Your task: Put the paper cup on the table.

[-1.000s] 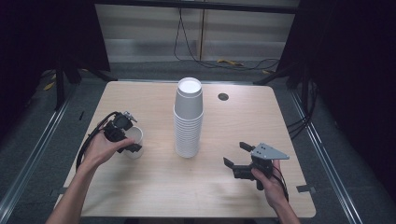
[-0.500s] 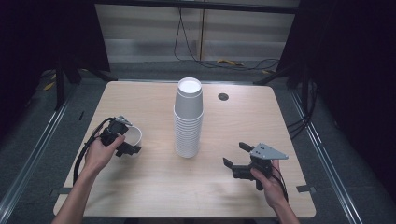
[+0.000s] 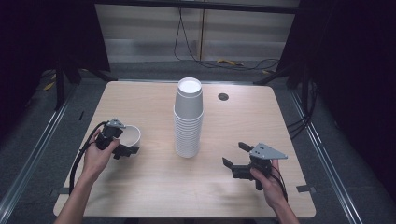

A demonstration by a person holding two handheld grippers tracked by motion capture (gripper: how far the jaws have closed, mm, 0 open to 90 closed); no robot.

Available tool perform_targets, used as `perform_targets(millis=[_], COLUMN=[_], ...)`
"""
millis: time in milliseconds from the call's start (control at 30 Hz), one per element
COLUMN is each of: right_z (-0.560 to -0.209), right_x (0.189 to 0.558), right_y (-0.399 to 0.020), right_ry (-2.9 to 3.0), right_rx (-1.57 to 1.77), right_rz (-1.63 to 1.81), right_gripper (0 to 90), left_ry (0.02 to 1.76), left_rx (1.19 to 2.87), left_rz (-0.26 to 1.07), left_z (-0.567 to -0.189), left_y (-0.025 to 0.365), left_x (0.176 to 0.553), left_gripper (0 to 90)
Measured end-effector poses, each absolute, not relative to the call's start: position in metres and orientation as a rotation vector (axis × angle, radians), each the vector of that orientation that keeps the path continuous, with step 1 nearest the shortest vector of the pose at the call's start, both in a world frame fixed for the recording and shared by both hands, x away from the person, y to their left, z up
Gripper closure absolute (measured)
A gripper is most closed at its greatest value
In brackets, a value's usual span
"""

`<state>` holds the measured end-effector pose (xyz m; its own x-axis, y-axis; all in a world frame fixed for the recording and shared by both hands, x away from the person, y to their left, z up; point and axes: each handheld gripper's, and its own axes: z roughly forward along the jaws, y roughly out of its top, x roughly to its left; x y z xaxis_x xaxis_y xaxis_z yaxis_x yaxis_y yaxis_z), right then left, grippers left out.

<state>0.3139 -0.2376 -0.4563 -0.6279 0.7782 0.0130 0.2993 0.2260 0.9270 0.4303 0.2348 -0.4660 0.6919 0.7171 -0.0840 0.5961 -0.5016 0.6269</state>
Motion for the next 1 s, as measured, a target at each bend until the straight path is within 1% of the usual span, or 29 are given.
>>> perform_targets(millis=[167,500,567,667,900,1000], right_z=[-0.457,-0.456,-0.456,-0.456,-0.456,-0.455], right_x=[0.315,0.314,0.314,0.314,0.313,0.313], right_y=[-0.237,-0.237,-0.237,-0.237,-0.237,-0.238], right_ry=[2.050,2.051,2.048,2.047,2.045,2.042], right_rx=[0.987,0.986,0.989,0.991,0.984,0.990], right_rz=[1.391,1.393,1.392,1.393,1.396,1.393], right_gripper=[13.5,13.6,13.5,13.5,13.5,13.5], left_ry=[0.995,1.024,1.025,1.035,1.065,1.072], left_rx=[2.217,2.224,2.212,2.194,2.159,2.125], left_rz=[0.260,0.276,0.291,0.277,0.276,0.305], left_z=[-0.470,-0.479,-0.481,-0.483,-0.483,-0.479], left_y=[0.241,0.246,0.249,0.252,0.261,0.263], left_x=[0.426,0.418,0.416,0.414,0.400,0.387], left_gripper=[14.0,15.7,15.7,15.8,15.8,15.7])
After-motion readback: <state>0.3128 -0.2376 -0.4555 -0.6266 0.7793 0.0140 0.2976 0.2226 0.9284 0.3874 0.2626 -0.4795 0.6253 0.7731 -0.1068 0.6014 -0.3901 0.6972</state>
